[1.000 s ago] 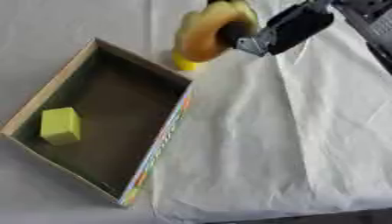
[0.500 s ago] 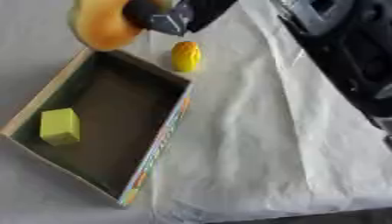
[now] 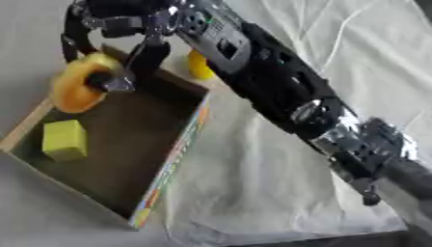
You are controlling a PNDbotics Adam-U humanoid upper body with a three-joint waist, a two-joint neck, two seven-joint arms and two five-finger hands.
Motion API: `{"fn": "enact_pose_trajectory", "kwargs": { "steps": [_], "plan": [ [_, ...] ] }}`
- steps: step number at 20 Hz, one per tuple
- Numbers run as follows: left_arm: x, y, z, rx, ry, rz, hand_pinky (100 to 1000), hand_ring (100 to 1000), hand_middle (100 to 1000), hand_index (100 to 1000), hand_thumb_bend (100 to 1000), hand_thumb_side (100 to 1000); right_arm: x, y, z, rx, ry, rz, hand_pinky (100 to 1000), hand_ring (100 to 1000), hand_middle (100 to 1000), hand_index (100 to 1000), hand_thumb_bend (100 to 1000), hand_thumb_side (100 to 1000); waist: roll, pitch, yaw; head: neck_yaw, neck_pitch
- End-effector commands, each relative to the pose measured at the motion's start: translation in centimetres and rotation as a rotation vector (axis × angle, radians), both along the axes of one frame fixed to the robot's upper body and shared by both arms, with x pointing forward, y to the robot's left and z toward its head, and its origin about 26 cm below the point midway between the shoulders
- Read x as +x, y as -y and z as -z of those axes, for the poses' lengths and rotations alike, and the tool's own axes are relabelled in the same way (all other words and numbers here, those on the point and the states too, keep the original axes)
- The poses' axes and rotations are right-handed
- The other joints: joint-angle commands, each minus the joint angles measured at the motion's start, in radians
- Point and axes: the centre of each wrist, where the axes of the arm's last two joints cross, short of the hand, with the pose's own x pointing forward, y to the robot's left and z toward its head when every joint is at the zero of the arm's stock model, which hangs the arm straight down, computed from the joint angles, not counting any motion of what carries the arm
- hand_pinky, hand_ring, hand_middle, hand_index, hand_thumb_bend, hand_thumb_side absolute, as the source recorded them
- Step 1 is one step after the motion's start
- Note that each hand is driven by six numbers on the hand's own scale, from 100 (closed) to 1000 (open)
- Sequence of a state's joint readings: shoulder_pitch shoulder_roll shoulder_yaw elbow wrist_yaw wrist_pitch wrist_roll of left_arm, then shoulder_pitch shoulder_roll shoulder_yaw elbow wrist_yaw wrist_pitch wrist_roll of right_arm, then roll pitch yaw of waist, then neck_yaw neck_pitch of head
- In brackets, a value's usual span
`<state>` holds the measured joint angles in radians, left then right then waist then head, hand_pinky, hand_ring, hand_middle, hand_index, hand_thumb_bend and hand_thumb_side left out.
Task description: Pick up objects on the table and place them in the box.
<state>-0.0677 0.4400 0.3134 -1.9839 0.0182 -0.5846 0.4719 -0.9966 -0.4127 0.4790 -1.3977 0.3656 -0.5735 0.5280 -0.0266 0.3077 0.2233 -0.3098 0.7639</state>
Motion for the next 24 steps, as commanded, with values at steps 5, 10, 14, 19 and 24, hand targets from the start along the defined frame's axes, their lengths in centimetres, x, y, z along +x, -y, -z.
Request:
{"fn": "enact_pose_trajectory", "kwargs": {
  "steps": [5,10,14,19,24],
  "plan": [
    [-0.1,0.3,-0.6,0.021,0.002,0.02,855,746,723,834,100,575,0.9,0.4,0.9,-0.072,0.094,0.056,903,916,801,940,100,219,0.007,-0.014,-0.004,0.005,-0.007],
    [0.0,0.4,-0.5,0.024,-0.011,0.031,855,745,723,834,100,582,0.1,1.2,-0.7,-0.063,0.245,0.084,958,980,852,962,100,153,0.009,-0.017,-0.012,0.011,-0.006],
    [-0.1,0.5,-0.4,0.027,-0.019,0.037,856,745,723,834,100,585,-0.5,2.2,-2.0,-0.003,0.288,0.093,953,972,843,958,100,119,0.011,-0.02,-0.018,0.016,-0.004],
    [-0.2,0.4,-0.2,0.029,-0.03,0.035,857,745,722,833,100,595,-1.7,6.1,-5.4,0.132,0.29,0.143,941,957,818,959,100,100,0.009,-0.025,-0.03,0.033,0.005],
    [-0.2,0.3,-0.1,0.031,-0.038,0.03,857,745,723,833,100,594,-2.3,13.0,-8.1,0.2,0.249,0.292,950,968,824,972,100,100,0.006,-0.024,-0.04,0.062,0.004]
  ]
}}
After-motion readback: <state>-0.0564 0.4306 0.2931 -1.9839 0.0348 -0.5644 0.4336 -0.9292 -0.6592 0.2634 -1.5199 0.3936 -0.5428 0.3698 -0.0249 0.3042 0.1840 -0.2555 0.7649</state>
